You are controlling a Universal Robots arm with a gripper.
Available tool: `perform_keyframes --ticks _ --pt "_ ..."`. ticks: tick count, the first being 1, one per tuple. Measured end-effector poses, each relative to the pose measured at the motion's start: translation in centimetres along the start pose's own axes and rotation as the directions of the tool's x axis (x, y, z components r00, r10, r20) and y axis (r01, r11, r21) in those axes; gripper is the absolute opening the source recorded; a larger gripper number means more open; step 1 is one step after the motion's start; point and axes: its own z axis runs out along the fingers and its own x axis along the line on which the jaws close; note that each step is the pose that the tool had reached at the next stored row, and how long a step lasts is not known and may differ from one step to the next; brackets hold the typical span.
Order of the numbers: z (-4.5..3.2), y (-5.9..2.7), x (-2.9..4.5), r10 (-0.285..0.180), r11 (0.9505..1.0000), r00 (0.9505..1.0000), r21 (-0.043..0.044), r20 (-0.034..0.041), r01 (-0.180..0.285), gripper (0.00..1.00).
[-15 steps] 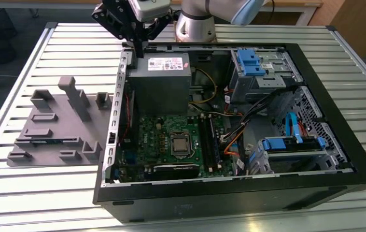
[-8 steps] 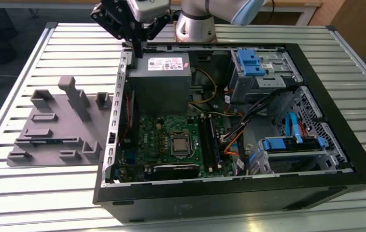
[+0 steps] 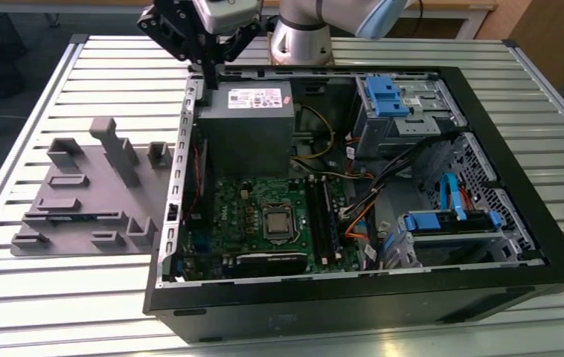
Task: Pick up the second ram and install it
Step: 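Reach for the second ram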
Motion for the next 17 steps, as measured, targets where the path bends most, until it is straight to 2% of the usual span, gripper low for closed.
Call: perform_keyframes --ticks 17 --pt "0.03 -0.04 0.47 0.000 1.0000 1.0000 0.0000 0.0000 0.000 0.11"
